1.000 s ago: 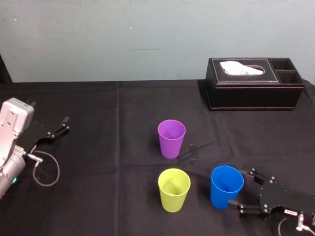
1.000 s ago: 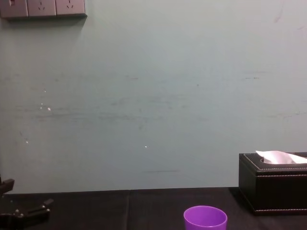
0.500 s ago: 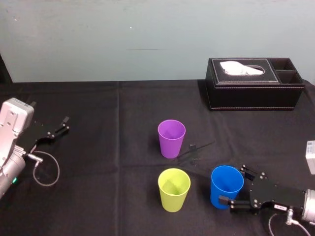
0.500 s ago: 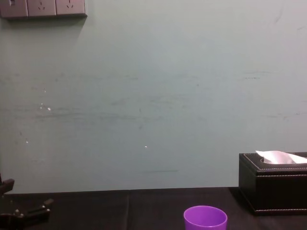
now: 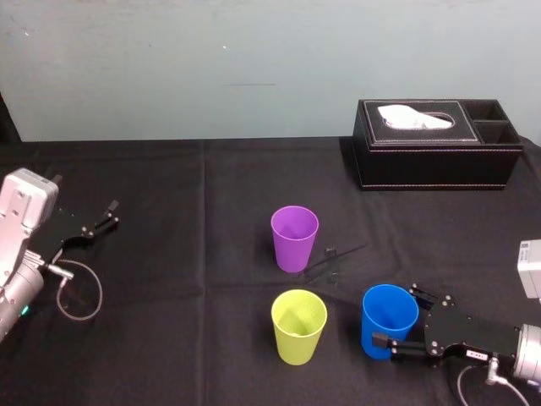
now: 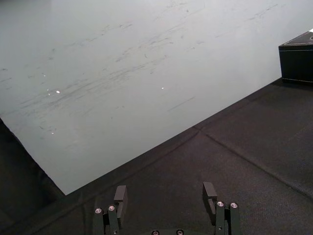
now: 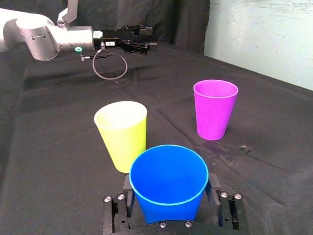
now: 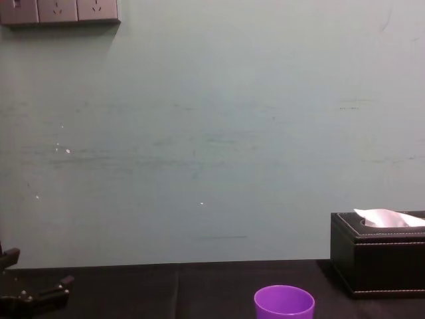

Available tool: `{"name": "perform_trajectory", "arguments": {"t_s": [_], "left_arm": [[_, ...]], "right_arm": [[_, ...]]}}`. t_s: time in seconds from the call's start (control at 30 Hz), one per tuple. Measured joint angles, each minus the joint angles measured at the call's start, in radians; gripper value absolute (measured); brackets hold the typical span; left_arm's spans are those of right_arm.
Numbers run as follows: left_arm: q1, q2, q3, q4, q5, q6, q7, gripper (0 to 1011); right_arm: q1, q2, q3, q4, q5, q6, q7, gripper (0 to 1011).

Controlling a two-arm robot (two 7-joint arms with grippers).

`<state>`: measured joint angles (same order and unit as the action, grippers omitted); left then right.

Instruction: Stack the three plastic cups sequentially using one hand.

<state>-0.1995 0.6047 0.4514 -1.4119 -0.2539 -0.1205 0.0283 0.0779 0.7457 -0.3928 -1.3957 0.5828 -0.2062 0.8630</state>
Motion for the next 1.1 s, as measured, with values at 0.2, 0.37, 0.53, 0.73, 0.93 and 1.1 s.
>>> {"name": "perform_trajectory", "arguments": {"t_s": [0.2, 0.37, 0.53, 0.73, 0.93, 1.1], "left_arm": [[0.0, 0.0, 0.0, 0.0, 0.0, 0.0, 0.0, 1011], [0.0, 0.0, 0.0, 0.0, 0.0, 0.0, 0.0, 1011], [0.0, 0.0, 0.0, 0.0, 0.0, 0.0, 0.0, 1011], [0.0, 0.0, 0.0, 0.0, 0.0, 0.0, 0.0, 1011], [0.0, 0.0, 0.0, 0.0, 0.0, 0.0, 0.0, 1011], [0.0, 0.0, 0.0, 0.0, 0.0, 0.0, 0.0, 1011]], "right_arm": [[-0.001, 0.001, 0.001, 0.0, 0.001, -0.001, 0.001, 784], [-0.002, 0.002, 0.002, -0.001, 0.001, -0.002, 0.002, 750], [-0.002, 0.002, 0.002, -0.001, 0.002, -0.003, 0.003, 729], [-0.003, 0.003, 0.003, -0.002, 0.002, -0.003, 0.004, 723], [-0.003, 0.003, 0.003, -0.002, 0.002, -0.004, 0.004, 723], [-0.017, 0.011, 0.009, -0.025, -0.004, -0.01, -0.014, 723]]}}
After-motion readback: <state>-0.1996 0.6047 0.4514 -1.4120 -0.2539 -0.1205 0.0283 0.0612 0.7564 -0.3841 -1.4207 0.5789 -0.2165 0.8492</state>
